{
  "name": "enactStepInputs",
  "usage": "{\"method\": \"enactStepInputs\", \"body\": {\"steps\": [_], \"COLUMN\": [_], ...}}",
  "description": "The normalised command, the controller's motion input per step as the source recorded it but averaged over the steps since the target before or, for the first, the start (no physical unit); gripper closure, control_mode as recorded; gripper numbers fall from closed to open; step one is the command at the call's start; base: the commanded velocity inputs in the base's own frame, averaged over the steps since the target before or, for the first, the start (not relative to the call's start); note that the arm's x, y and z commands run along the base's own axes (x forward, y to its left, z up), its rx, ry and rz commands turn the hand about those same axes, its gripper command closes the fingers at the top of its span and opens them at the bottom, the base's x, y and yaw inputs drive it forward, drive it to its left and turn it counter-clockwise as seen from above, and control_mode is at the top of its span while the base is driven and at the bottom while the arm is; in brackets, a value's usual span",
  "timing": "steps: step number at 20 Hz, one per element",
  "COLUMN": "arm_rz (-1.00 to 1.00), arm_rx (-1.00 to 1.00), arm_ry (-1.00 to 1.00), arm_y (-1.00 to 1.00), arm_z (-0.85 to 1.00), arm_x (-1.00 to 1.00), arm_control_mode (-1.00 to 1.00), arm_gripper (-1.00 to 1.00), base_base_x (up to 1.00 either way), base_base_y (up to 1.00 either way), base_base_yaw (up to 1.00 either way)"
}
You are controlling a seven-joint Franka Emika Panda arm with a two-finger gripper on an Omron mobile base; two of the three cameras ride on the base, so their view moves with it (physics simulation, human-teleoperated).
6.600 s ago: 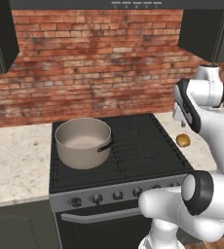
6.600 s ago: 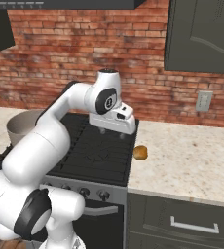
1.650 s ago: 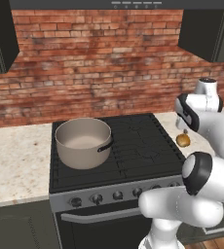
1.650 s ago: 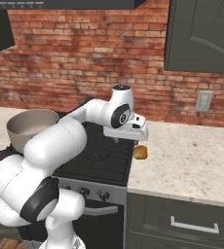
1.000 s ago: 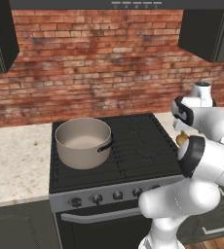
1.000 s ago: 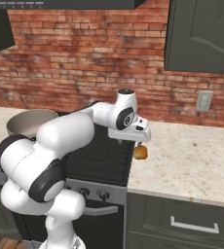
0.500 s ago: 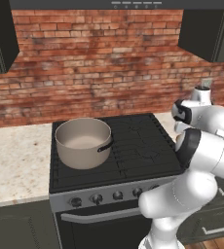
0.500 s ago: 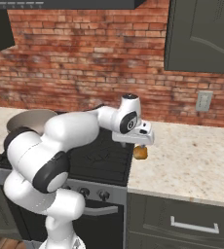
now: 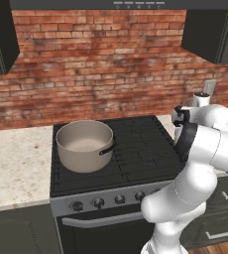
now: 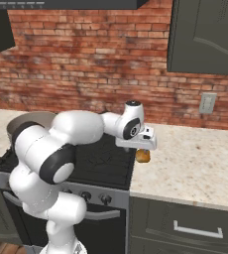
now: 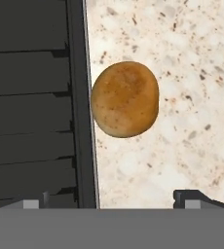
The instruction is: Turn on the burner for the pot on the stove. Wait thirty seconds for the pot to heat up. Then add the potato to the pot.
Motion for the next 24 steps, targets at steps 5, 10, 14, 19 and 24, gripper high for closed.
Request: {"method": "enactStepInputs", "body": {"steps": [5,10,14,19,24], "arm_rz": [0.00,0.00,0.00,0.00,0.00], "arm_rx": [0.00,0.00,0.00,0.00,0.00], "arm_ry": [0.00,0.01,0.02,0.05,0.15], "arm_y": [-0.02,-0.10,-0.14,-0.08,-0.12], "arm_z": [-0.16,-0.17,-0.21,-0.25,-0.42], "arm_x": [0.35,0.34,0.24,0.23,0.07], "arm_control_mode": [-1.00,-1.00,-1.00,-1.00,-1.00], "arm_gripper": [-1.00,-1.00,-1.00,-1.00,-1.00], "base_base_x": [0.00,0.00,0.00,0.00,0.00], "base_base_y": [0.00,0.00,0.00,0.00,0.00], "base_base_yaw": [0.00,0.00,0.00,0.00,0.00]}}
